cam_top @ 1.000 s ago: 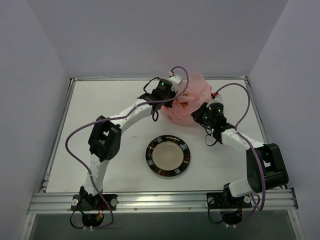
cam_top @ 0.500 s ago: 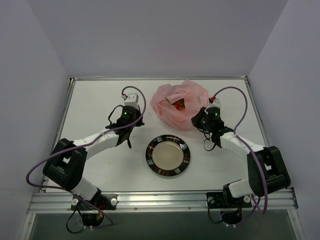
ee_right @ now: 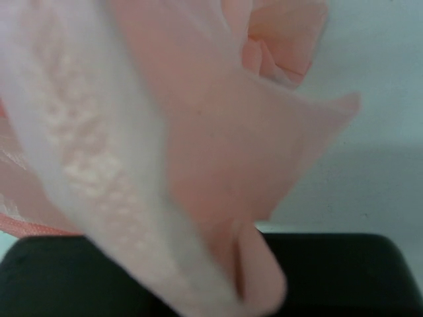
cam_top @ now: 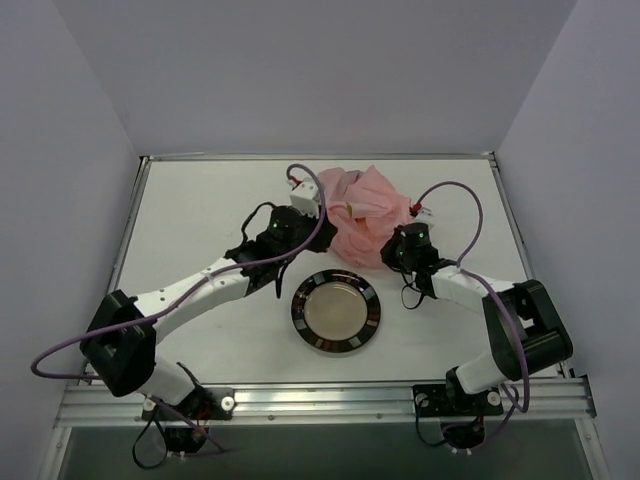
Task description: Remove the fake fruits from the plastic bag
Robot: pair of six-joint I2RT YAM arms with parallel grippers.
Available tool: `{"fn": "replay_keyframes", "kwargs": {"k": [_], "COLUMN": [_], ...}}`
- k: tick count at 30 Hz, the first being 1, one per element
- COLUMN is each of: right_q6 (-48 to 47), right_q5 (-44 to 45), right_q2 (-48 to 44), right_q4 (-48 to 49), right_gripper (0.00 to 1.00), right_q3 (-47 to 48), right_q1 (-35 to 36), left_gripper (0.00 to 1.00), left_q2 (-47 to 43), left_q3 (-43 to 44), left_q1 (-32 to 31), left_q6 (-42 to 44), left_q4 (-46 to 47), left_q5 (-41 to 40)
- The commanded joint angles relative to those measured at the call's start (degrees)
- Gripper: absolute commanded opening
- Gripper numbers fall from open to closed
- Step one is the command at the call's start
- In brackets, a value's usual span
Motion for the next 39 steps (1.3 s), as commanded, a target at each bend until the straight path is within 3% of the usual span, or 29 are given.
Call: {"fn": "replay_keyframes", "kwargs": {"k": [1, 5, 6, 10, 14, 19, 26, 28, 29, 30, 34, 39], "right_q6": [0.01, -0.43, -0.60, -0.69, -0.78, -0.43, -0.43, -0.34, -0.34, -0.34, -0.08, 1.41], "right_q5": [1.52, -0.41, -0.85, -2.08, -3.40, -5.77, -6.12, -5.86, -5.77, -5.69, -4.64, -1.12], "right_q2": [-2.96, -4.19, -4.20, -4.20, -4.11, -4.28, -5.25, -5.69, -5.86, -6.04, -6.13, -4.64], "right_q4": [2.15, 2.68, 2.86, 3.47, 3.91, 4.79, 4.79, 4.62, 4.62, 4.53, 4.27, 1.90], "right_gripper": [0.00, 0.00, 0.00, 0.00, 0.00, 0.00, 0.00, 0.00, 0.00, 0.00, 0.00, 0.00], "right_q3": [-1.23, -1.85, -1.85, -2.37, -2.64, -2.81, -3.60, -3.87, -4.13, -4.22, -4.75, -4.48], "right_q1": [0.25, 0.25, 0.16, 0.07, -0.28, -0.72, -1.42, -1.51, -1.51, -1.60, -1.77, -1.77], "left_gripper": [0.18, 0.63, 0.67, 0.75, 0.78, 0.80, 0.69, 0.55, 0.41, 0.06, 0.02, 0.02], "left_q2": [2.10, 10.70, 11.95, 18.54, 27.40, 34.45, 40.52, 41.14, 41.40, 41.32, 39.22, 30.43], "left_q3": [10.28, 20.30, 22.24, 33.56, 44.88, 55.20, 61.37, 61.54, 61.37, 60.93, 55.32, 36.08], "left_q1": [-3.41, -6.57, -6.93, -7.19, -7.19, -6.67, -4.66, -2.90, -2.02, -0.18, 4.57, 9.50], "left_q6": [5.00, 11.75, 13.08, 19.06, 30.02, 36.99, 38.06, 36.22, 35.25, 33.68, 28.05, 14.45], "left_q4": [-4.38, -10.18, -11.58, -17.38, -27.55, -33.91, -32.69, -32.33, -32.42, -32.33, -31.02, -23.56], "left_q5": [4.60, 1.97, 1.27, 1.00, -1.98, -7.43, -23.86, -25.28, -26.07, -26.42, -24.49, -20.72]}}
